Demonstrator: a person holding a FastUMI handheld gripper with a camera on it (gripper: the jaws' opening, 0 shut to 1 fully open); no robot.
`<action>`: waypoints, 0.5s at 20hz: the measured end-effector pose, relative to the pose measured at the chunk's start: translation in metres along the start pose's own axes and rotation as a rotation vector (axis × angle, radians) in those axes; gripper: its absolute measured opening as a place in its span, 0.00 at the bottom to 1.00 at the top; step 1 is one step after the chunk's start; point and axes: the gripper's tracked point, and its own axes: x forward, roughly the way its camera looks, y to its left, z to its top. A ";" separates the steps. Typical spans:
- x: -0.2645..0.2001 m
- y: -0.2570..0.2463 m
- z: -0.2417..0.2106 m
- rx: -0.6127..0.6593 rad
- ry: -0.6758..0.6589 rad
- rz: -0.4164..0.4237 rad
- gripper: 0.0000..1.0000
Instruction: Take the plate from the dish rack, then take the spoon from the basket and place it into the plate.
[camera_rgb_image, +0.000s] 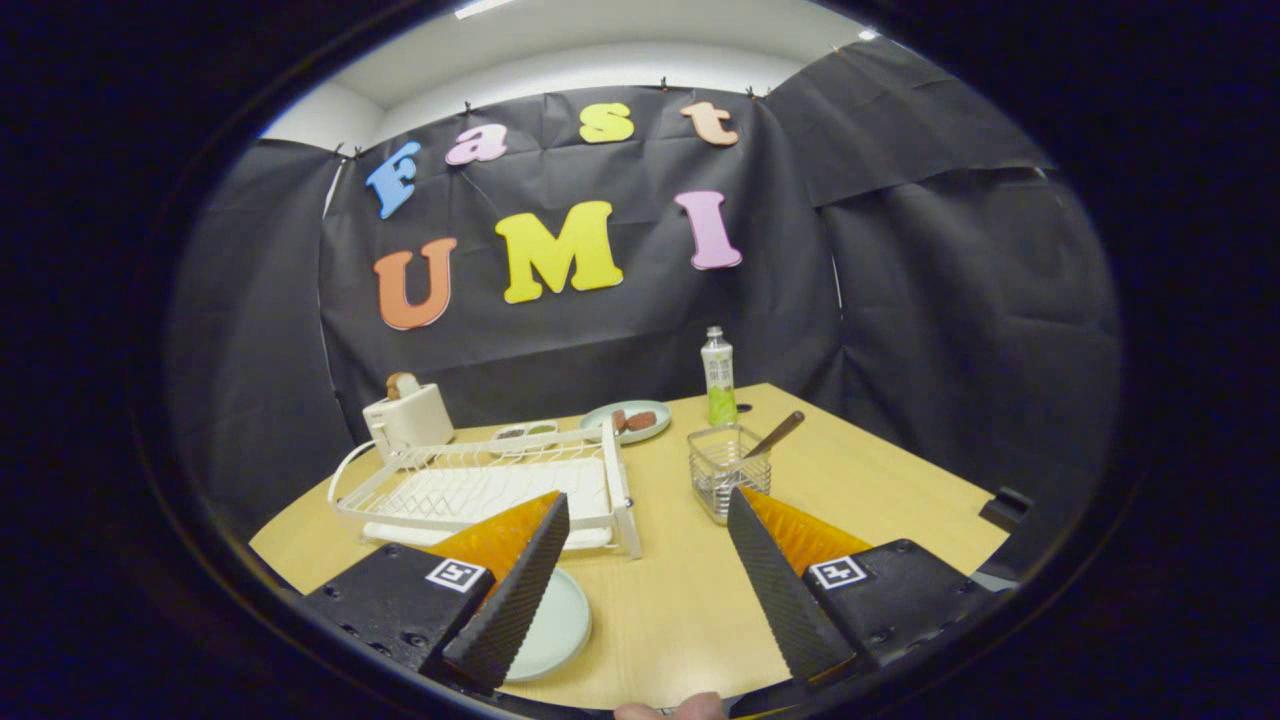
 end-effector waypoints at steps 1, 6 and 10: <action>-0.001 -0.008 0.007 -0.007 -0.015 -0.007 1.00; 0.012 -0.050 0.023 -0.017 -0.032 -0.049 1.00; 0.039 -0.083 0.019 -0.012 0.009 -0.074 1.00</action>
